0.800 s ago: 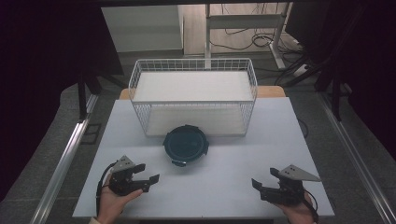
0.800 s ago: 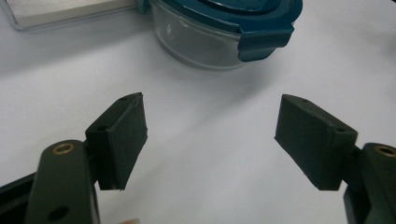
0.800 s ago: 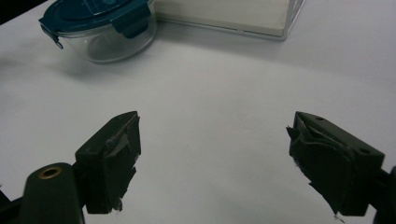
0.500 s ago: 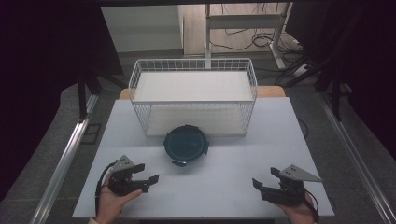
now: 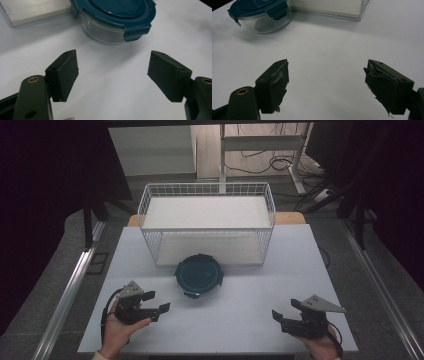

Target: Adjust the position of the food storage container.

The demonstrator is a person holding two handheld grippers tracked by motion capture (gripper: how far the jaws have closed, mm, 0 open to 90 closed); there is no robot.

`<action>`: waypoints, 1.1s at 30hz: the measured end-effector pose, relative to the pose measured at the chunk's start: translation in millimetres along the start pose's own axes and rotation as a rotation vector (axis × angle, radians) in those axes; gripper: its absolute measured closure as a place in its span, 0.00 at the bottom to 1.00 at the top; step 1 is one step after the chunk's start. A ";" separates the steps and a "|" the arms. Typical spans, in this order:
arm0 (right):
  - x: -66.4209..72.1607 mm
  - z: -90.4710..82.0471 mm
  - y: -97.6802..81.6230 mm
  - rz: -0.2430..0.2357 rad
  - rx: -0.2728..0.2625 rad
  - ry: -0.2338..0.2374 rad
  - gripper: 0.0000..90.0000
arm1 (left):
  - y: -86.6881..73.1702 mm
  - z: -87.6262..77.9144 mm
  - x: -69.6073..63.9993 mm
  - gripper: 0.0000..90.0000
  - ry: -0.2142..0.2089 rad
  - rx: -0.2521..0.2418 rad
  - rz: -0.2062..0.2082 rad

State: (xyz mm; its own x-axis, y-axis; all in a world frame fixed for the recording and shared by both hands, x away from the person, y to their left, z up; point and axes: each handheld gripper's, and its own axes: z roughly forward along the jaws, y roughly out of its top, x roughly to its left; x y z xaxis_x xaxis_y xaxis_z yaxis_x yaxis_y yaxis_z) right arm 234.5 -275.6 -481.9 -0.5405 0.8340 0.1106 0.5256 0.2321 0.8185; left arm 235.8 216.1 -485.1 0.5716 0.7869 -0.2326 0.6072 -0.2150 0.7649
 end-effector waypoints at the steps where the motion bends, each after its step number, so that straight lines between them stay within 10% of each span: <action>1: 0.0 0.0 0.0 0.000 0.000 0.000 0.21 | 0.0 0.0 0.0 0.26 0.000 0.000 0.000; 23: -5.3 1.5 -3.5 0.006 0.027 -0.029 0.21 | 87.3 9.6 11.4 0.43 0.029 0.047 0.025; 33: -9.5 2.7 -6.1 0.023 0.039 -0.041 0.21 | 111.4 44.2 37.1 0.74 0.075 0.128 0.024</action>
State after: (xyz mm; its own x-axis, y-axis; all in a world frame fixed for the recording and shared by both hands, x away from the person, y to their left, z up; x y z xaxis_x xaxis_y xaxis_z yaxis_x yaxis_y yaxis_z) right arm 238.2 -283.6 -489.5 -0.5009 0.8591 0.1049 0.5634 0.2316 0.7931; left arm 349.1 195.8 -435.0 0.5467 0.8207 -0.1661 0.6621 -0.3022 0.6858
